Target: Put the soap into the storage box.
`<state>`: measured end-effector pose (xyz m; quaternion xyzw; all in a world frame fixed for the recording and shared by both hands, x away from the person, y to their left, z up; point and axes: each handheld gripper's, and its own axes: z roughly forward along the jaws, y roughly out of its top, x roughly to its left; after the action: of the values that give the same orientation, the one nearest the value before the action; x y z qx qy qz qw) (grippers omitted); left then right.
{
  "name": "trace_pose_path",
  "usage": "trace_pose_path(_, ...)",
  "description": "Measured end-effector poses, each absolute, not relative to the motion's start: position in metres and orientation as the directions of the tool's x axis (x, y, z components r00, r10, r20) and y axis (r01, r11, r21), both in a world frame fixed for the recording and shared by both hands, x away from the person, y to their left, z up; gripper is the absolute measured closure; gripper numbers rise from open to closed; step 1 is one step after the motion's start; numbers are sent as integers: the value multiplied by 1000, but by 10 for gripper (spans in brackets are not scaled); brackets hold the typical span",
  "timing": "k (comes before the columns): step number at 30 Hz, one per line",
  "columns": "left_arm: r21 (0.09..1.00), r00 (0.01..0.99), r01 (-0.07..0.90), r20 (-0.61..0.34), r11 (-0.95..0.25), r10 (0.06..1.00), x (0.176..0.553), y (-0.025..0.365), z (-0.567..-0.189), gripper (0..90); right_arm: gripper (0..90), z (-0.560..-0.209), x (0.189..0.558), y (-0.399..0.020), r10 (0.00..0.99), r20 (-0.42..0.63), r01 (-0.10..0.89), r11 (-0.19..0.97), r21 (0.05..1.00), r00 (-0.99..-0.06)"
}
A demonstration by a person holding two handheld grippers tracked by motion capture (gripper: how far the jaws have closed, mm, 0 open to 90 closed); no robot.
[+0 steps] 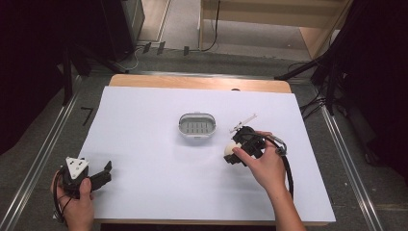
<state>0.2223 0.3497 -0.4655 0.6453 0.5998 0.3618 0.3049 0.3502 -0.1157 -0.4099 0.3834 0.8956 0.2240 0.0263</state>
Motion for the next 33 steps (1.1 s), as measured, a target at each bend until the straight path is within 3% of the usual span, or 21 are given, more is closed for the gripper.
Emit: trace_pose_path(33,824,19,560,98,-92,995,223,350,-466,142,247,-392,373,-84,661,132,644,635,427,-739)
